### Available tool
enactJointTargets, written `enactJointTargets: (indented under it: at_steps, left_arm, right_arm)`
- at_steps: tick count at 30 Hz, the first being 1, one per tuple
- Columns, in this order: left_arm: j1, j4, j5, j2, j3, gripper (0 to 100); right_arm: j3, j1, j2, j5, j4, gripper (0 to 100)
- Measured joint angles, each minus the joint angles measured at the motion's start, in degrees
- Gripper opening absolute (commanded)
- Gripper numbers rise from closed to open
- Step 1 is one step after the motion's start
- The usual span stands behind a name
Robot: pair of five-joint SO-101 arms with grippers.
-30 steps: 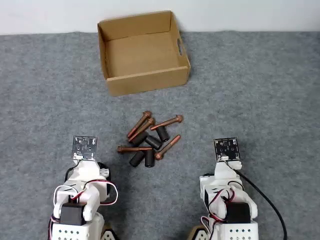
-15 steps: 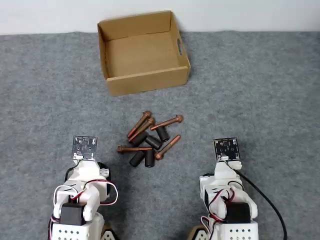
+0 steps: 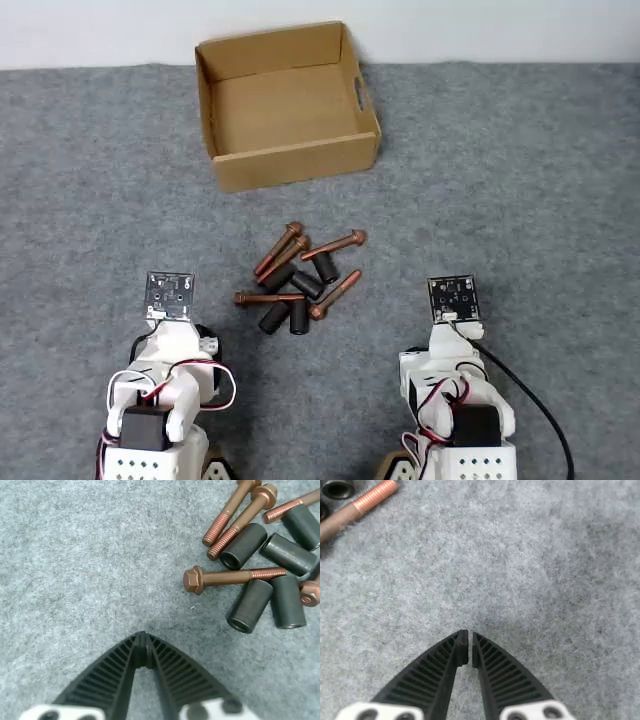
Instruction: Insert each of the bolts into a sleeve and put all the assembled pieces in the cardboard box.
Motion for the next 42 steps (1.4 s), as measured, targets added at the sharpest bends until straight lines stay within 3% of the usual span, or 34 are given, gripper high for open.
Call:
enactJointTargets:
  at_steps: [7, 14, 22, 27, 37, 42]
  left_arm:
    - [0.0, 0.0, 0.0, 0.0, 0.0, 1]
    - [0.0, 0.0, 0.0, 0.0, 0.0, 1]
    - [0.0, 0.0, 0.0, 0.0, 0.0, 1]
    - [0.0, 0.0, 0.0, 0.0, 0.0, 1]
    - [0.0, 0.0, 0.0, 0.0, 0.0, 1]
    - [0.0, 0.0, 0.0, 0.0, 0.0, 1]
  right_arm:
    - [0.0, 0.0, 0.0, 0.0, -0.7, 0.9]
    - [-0.62, 2.11, 0.0, 0.0, -11.96, 0.9]
    - [-18.11, 1.58, 2.37, 0.0, -10.9, 0.8]
    - [-29.54, -2.55, 16.88, 0.0, -7.56, 0.9]
    - [-57.49, -9.93, 59.52, -2.11, -5.27, 1.2]
    - [-66.2, -13.89, 75.34, 1.58, -5.27, 1.2]
